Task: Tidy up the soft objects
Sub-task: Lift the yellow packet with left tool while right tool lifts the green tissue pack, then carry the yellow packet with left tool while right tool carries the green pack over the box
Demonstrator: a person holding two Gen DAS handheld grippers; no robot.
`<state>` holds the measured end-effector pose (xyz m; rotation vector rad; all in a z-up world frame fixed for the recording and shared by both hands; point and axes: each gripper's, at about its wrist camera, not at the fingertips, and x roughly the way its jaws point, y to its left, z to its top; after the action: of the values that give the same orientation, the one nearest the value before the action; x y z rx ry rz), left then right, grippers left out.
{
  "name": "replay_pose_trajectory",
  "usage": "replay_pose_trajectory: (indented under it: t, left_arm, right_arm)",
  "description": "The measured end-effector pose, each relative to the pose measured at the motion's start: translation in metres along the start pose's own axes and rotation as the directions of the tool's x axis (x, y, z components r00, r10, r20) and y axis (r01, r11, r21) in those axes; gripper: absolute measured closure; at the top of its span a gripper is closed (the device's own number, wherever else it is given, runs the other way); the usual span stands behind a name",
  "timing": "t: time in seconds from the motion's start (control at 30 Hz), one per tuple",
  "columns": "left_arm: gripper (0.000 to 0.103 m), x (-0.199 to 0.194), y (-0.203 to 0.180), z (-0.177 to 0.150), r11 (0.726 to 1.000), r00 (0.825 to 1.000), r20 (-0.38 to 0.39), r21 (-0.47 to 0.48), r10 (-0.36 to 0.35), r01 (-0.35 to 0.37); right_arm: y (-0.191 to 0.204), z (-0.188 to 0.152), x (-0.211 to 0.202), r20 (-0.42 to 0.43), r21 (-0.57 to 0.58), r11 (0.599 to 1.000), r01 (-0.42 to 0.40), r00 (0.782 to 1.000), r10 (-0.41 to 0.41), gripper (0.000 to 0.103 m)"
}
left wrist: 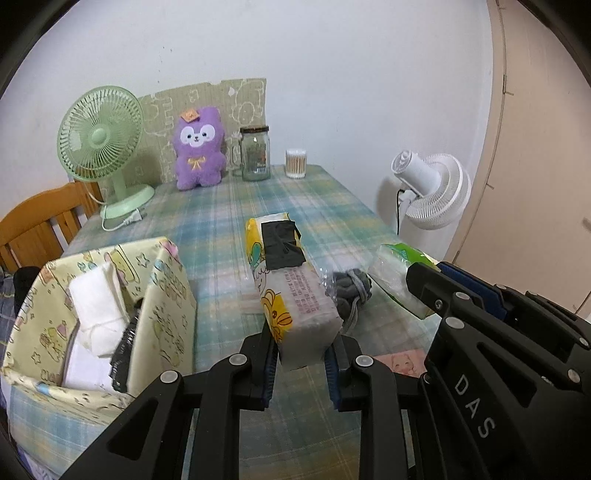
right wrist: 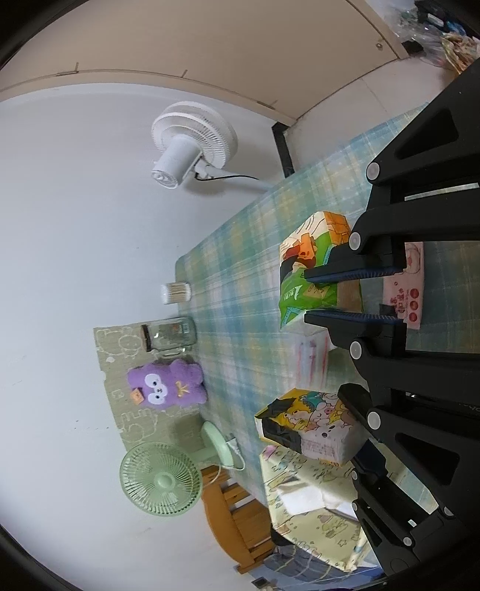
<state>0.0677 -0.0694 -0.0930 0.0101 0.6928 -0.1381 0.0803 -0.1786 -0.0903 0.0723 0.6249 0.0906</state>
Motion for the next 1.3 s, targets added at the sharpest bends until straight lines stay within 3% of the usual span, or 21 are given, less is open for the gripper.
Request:
replay_pose_trajectory:
  t: [0.73,1.3]
  left_arm:
    - [0.082,-0.037,0.033,0.027,1.0,0.996,0.088,-0.005,0.024,-0.024]
    - [0.082,-0.045,0.079,0.027,0.998,0.995,0.094,-0.039,0.042,-0.039]
  right_arm:
    - [0.041,0.031,-0.028,0.076,-0.031,0.999,-0.03,0.997,0.032,0.085]
    - [0.091,0.034,-0.023,0.096,-0.063,0.997,-0.054,0.994,0.06,0.085]
